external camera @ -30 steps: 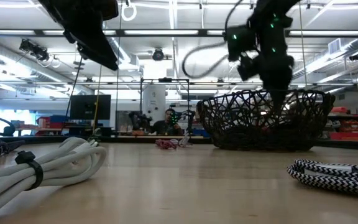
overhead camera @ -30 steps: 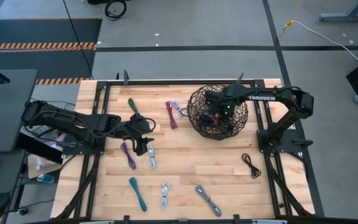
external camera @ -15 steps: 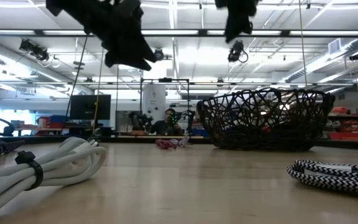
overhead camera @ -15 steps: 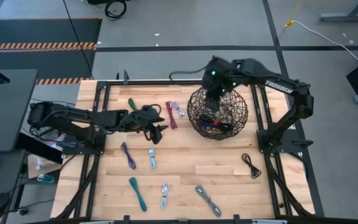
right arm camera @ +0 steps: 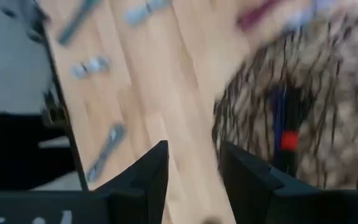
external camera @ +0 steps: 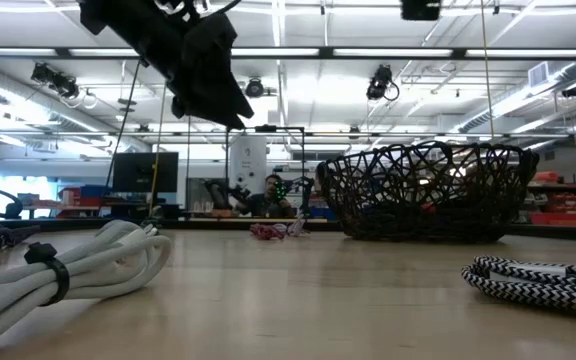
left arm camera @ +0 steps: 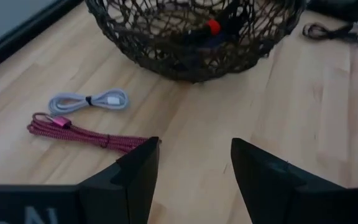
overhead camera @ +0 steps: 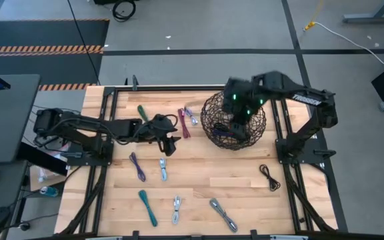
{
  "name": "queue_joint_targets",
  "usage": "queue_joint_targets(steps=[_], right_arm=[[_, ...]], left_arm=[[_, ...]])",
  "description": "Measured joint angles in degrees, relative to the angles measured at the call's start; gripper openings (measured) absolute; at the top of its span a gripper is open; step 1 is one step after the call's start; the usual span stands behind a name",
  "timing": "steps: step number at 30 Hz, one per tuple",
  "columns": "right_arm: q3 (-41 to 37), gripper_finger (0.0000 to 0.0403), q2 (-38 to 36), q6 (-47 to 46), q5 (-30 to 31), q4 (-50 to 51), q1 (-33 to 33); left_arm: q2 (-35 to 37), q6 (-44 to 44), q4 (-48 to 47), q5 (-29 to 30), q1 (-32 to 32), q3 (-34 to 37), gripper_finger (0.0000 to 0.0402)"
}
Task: Pick and place USB-C Cables
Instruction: Put the black charger cable into the black wire basket
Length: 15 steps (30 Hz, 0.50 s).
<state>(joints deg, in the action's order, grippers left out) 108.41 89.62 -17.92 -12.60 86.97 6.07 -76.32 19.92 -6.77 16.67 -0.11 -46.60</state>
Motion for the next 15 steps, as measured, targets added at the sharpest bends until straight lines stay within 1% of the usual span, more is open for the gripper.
queue_joint_targets(steps=[3, 6, 8, 12, 15], right_arm=[[-2.4, 0.0143, -0.1, -6.4, 4.9, 3.3, -5.2], [-6.9, 0.0136, -0.2, -14.0, 8.6, 2.7, -10.7], [-10.8, 0.0122, -0.4, -19.1, 10.6, 2.7, -14.4], [-20.6, 0.0078, -0.5, -31.4, 10.0, 2.5, -21.2], [-28.1, 0.0062, -0.6, -41.5, 6.2, 1.8, -25.8]], left_arm=[[-0.1, 0.0, -0.4, 0.0, 0.6, 0.0, 0.0209], [-0.1, 0.4, -0.2, 0.0, 1.0, 0.0, 0.0208], [-0.1, 0.4, -0.3, 0.0, 1.1, 0.0, 0.0209], [-0.1, 0.4, -0.3, -0.3, 1.1, 0.0, 0.0208], [-0.1, 0.4, -0.3, -1.8, 1.1, 0.0, 0.0209]])
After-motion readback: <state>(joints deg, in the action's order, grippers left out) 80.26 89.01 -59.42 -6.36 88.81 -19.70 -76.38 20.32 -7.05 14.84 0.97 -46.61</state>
